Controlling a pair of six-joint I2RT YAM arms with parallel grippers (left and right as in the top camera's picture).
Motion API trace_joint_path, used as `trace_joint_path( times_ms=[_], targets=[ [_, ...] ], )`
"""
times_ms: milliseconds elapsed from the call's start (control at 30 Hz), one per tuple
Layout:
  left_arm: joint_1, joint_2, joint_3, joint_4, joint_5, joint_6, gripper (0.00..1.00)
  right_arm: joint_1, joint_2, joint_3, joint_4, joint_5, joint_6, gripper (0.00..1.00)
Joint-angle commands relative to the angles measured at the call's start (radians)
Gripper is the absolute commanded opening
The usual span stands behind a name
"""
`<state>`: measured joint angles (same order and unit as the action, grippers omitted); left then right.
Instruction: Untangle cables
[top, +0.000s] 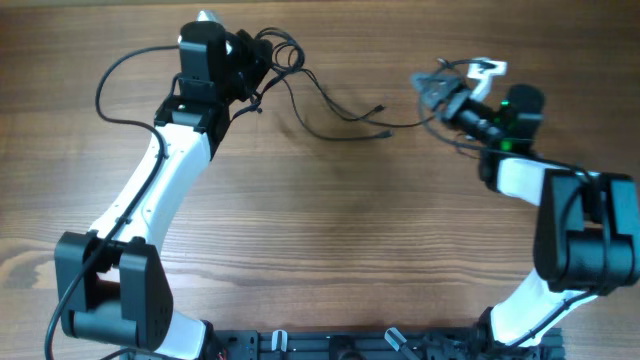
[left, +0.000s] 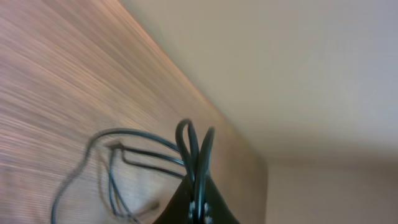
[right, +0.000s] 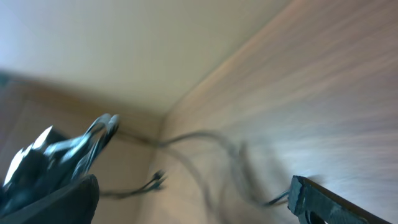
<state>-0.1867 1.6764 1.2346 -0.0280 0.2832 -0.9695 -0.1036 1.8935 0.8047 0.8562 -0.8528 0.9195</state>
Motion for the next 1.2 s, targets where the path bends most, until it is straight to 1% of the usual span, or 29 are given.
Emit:
trace_joint_path(
  times_ms=[0,33,67,133,167,200,267,300,333,367,433,467,567,600,667,700,800,833,867,900,967,1033,1167],
  targets=[
    [-0.043,-0.006,0.002,-0.001,0.341,0.432,0.04,-0.100,-0.098,0.016,-0.056,0.004,0.000,1.00],
    [-0.070,-0.006,0.002,-0.002,0.340,0.506,0.04,-0.110,-0.150,0.016,-0.153,-0.036,-0.015,1.00],
    [-0.089,-0.006,0.002,-0.002,0.333,0.537,0.04,-0.110,-0.193,0.016,-0.247,-0.052,-0.063,1.00],
    [-0.152,-0.006,0.002,-0.010,0.333,0.620,0.04,-0.100,-0.344,0.016,-0.589,-0.024,-0.220,1.00],
    [-0.173,-0.006,0.002,-0.010,0.333,0.625,0.04,-0.096,-0.410,0.016,-0.734,0.009,-0.274,1.00],
    [-0.200,-0.006,0.002,-0.010,0.333,0.621,0.04,-0.096,-0.517,0.016,-0.931,0.021,-0.371,1.00],
    [-0.239,-0.006,0.002,0.005,0.333,0.537,0.04,-0.096,-0.635,0.016,-1.103,-0.005,-0.393,0.99],
    [-0.267,-0.006,0.002,0.018,0.334,0.513,0.04,-0.096,-0.696,0.016,-1.172,-0.081,-0.429,1.00],
    [-0.287,-0.006,0.002,0.021,0.334,0.521,0.04,-0.096,-0.724,0.016,-1.199,-0.142,-0.506,0.99],
    [-0.303,-0.006,0.002,0.022,0.337,0.534,0.04,-0.096,-0.742,0.016,-1.229,-0.171,-0.591,0.91],
    [-0.328,-0.006,0.002,0.022,0.372,0.624,0.04,-0.096,-0.745,0.016,-1.263,-0.170,-0.670,0.73],
    [-0.338,-0.006,0.002,0.027,0.389,0.626,0.04,-0.096,-0.741,0.015,-1.281,-0.169,-0.711,0.64],
    [-0.342,-0.006,0.002,0.054,0.452,0.626,0.04,-0.093,-0.737,0.012,-1.287,-0.155,-0.796,0.64],
    [-0.342,-0.006,0.002,0.065,0.471,0.625,0.04,-0.079,-0.737,0.012,-1.287,-0.109,-0.818,0.64],
    [-0.342,-0.006,0.002,0.065,0.495,0.625,0.04,-0.021,-0.737,0.012,-1.276,0.113,-0.814,0.70],
    [-0.343,-0.006,0.002,0.062,0.495,0.625,0.04,0.006,-0.737,0.012,-1.256,0.143,-0.813,0.71],
    [-0.361,-0.006,0.002,0.058,0.513,0.626,0.04,0.061,-0.737,0.012,-1.182,0.143,-0.802,0.72],
    [-0.366,-0.006,0.002,0.057,0.513,0.626,0.04,0.067,-0.737,0.012,-1.160,0.159,-0.773,0.72],
    [-0.373,-0.006,0.002,0.057,0.513,0.626,0.04,0.067,-0.737,0.012,-1.135,0.214,-0.698,0.72],
    [-0.379,-0.006,0.002,0.057,0.513,0.626,0.04,0.067,-0.734,0.012,-1.102,0.244,-0.654,0.71],
    [-0.385,-0.006,0.002,0.058,0.551,0.626,0.04,0.067,-0.717,0.012,-1.033,0.251,-0.627,0.72],
    [-0.386,-0.006,0.002,0.058,0.607,0.625,0.04,0.067,-0.688,0.012,-1.001,0.251,-0.628,0.71],
    [-0.386,-0.006,0.002,0.064,0.657,0.621,0.04,0.067,-0.604,0.012,-0.983,0.252,-0.614,0.69]
  ],
)
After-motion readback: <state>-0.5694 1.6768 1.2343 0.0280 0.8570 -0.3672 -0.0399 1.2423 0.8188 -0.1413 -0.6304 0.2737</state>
